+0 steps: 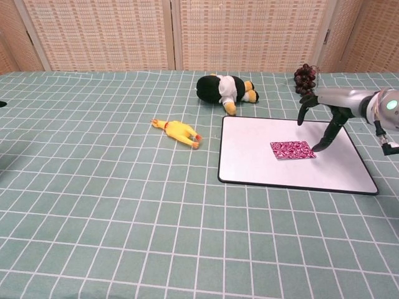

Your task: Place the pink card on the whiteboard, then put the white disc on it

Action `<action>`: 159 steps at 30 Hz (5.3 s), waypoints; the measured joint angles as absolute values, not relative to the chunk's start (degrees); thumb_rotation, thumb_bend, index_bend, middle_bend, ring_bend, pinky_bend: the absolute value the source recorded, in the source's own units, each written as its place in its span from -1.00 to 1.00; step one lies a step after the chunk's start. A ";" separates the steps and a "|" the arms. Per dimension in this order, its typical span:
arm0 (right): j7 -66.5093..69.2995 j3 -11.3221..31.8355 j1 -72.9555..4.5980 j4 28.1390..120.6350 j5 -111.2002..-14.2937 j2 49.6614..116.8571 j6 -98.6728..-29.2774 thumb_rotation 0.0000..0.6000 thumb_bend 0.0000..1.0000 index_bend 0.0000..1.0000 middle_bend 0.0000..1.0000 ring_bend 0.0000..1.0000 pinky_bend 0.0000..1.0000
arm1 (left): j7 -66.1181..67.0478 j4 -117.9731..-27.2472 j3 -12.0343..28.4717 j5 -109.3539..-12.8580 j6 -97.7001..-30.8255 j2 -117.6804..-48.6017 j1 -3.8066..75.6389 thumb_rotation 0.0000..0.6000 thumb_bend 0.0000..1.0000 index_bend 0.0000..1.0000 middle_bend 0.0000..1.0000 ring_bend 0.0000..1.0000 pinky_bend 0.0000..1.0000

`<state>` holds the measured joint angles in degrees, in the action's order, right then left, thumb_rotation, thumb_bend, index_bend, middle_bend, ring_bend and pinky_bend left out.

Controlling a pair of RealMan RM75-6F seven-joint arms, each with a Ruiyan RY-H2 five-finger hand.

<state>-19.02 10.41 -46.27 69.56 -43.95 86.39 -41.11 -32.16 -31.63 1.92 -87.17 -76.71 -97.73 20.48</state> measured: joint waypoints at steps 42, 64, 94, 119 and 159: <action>-19.41 6.26 -41.55 50.94 -35.19 84.94 -33.27 1.00 -0.59 -0.08 -1.00 -1.00 -1.00 | -32.40 -32.37 1.64 -87.21 -75.52 -97.72 20.75 1.00 -0.62 -1.00 -1.00 -1.00 -1.00; -18.80 7.55 -42.59 45.52 -36.08 88.20 -29.57 1.00 -0.58 -0.05 -1.00 -1.00 -1.00 | -32.71 -32.25 1.51 -87.29 -75.10 -97.60 20.90 1.00 -0.62 -1.00 -1.00 -1.00 -1.00; -20.72 7.18 -43.61 42.14 -33.65 90.25 -26.63 1.00 -0.57 0.00 -1.00 -1.00 -1.00 | -33.33 -32.28 1.48 -87.25 -74.67 -97.49 21.03 1.00 -0.62 -1.00 -1.00 -1.00 -1.00; -19.38 8.45 -44.38 49.74 -34.93 87.58 -28.88 1.00 -0.47 0.09 -1.00 -1.00 -1.00 | -33.92 -32.13 1.42 -87.29 -74.55 -97.43 21.09 1.00 -0.62 -1.00 -1.00 -1.00 -1.00; -32.57 6.03 -55.03 71.82 -26.46 88.14 -42.25 1.00 -0.45 0.09 -1.00 -1.00 -1.00 | -33.28 -32.00 2.10 -86.63 -74.84 -97.14 20.91 1.00 -0.62 -1.00 -1.00 -1.00 -1.00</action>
<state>-32.57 6.03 -55.03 71.82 -26.46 88.14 -42.25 -33.28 -32.00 2.10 -86.63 -74.84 -97.14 20.91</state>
